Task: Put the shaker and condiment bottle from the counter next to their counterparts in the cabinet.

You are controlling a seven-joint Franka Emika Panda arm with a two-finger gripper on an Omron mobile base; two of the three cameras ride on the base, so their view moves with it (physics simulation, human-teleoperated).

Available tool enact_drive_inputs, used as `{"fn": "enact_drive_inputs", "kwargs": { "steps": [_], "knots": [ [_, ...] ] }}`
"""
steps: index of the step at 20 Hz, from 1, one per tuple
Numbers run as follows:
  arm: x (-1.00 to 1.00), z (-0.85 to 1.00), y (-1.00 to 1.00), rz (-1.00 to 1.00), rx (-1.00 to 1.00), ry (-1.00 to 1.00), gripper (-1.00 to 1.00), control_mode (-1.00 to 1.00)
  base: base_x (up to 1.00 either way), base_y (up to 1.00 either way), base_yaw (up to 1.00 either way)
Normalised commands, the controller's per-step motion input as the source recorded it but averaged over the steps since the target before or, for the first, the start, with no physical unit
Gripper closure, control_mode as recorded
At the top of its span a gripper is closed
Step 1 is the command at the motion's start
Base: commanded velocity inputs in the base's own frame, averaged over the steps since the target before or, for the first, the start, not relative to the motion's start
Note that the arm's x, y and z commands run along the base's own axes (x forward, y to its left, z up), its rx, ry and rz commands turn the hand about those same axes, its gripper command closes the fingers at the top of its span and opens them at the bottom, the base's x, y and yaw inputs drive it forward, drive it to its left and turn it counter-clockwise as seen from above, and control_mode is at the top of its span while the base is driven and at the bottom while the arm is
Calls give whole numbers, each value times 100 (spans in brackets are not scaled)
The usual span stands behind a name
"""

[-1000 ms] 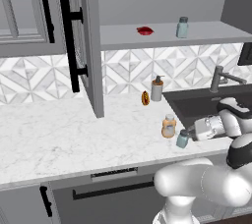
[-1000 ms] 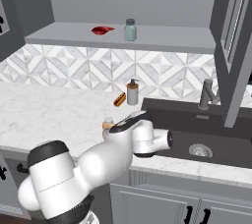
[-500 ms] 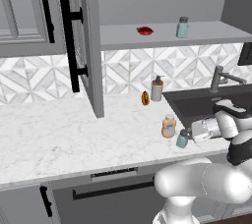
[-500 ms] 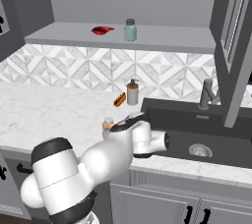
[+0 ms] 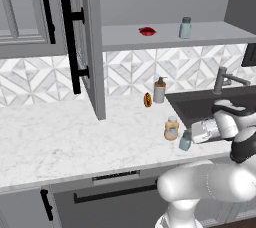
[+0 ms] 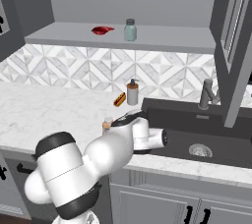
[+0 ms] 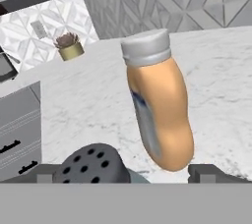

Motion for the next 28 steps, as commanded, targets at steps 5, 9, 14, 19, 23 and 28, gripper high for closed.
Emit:
{"fn": "enact_drive_inputs", "kwargs": {
  "steps": [5,9,14,19,23,28],
  "knots": [
    [2,-23,0,0,0,1,100,-100,0,0,0],
    [0,0,0,0,0,0,100,-100,0,0,0],
    [-1,27,0,0,2,0,100,-100,0,0,0],
    [-29,86,-29,-5,6,0,100,-100,0,0,0],
    [-34,88,-34,-4,0,0,100,-100,0,0,0],
    [-33,84,-3,-6,0,-1,100,-100,0,0,0]
  ]
}}
